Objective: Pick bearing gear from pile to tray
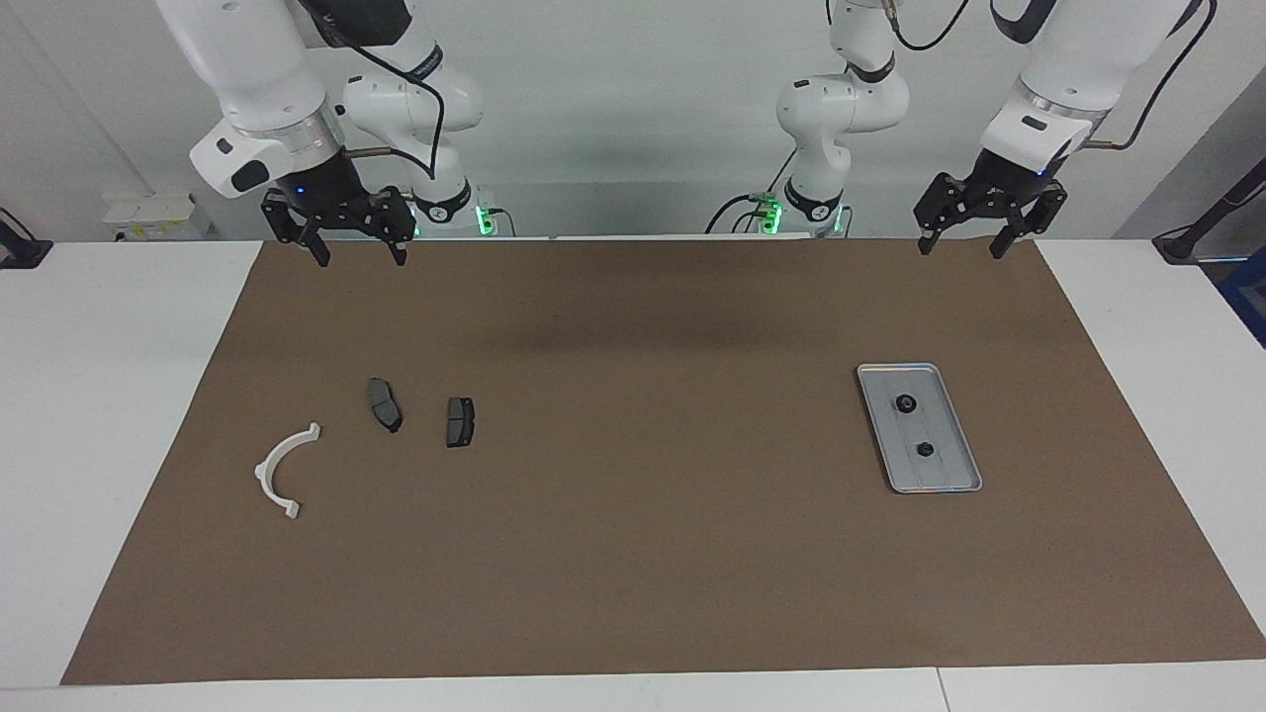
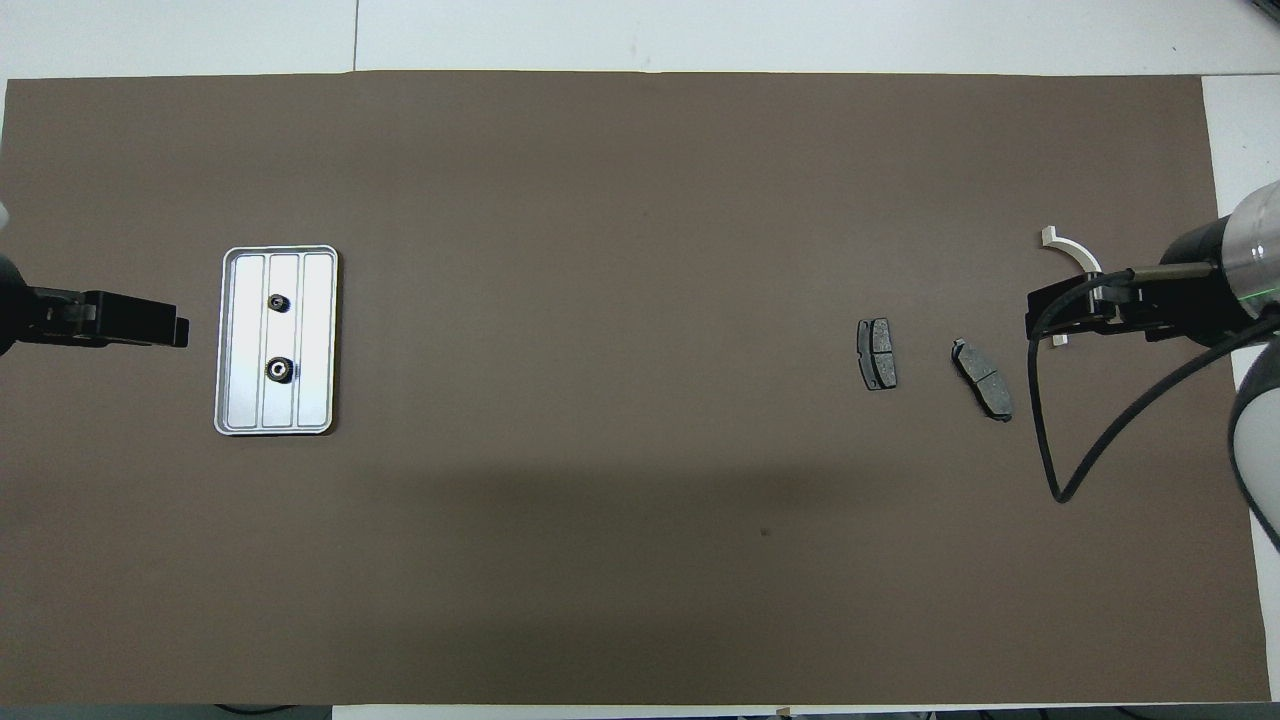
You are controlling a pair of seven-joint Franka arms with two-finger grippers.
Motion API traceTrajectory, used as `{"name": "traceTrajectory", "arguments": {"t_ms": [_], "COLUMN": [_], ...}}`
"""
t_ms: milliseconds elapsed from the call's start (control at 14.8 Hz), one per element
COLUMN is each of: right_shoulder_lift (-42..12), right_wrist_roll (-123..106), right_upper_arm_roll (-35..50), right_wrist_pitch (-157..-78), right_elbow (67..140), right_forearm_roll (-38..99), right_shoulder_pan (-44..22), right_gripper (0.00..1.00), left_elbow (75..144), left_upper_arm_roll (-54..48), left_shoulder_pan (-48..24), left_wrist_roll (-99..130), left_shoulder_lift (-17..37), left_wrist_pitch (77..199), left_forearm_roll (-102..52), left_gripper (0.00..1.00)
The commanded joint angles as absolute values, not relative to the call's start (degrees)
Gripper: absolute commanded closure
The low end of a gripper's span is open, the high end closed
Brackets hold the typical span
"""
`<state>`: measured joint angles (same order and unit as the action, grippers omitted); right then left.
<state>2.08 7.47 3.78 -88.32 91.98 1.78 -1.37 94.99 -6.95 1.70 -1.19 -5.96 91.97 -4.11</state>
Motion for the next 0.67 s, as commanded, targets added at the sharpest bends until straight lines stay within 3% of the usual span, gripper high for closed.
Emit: {"name": "traceTrajectory", "arguments": {"t_ms": [0,202,607], "right_shoulder_lift": [2.90,2.90,2.90], "right_wrist_roll": [6.33,6.33,6.33], "right_upper_arm_roll": [3.16,3.16,3.16], "right_wrist_pitch": [-89.56,-89.38,-89.65], "right_elbow": [93.25,93.25,93.25], "right_forearm_roll": [3.25,3.25,3.25], "right_shoulder_pan": [-1.23,-1.14,-1.23], "right_gripper": [0.00,0.00,0.00], "left_elbow": [92.12,89.83,89.56], "left_upper_arm_roll": [-6.42,-0.11,2.37], "left_shoulder_pan": [-0.17,-5.52,-8.17], "left_wrist_roll": [-1.85,-1.85,-1.85], "left_shoulder_lift": [-4.92,-3.08,-2.90], "left_wrist_pitch": [89.04,88.33,88.24], "left_forearm_roll": [-5.10,-4.92,-3.08], "left_gripper": [0.00,0.00,0.00]}}
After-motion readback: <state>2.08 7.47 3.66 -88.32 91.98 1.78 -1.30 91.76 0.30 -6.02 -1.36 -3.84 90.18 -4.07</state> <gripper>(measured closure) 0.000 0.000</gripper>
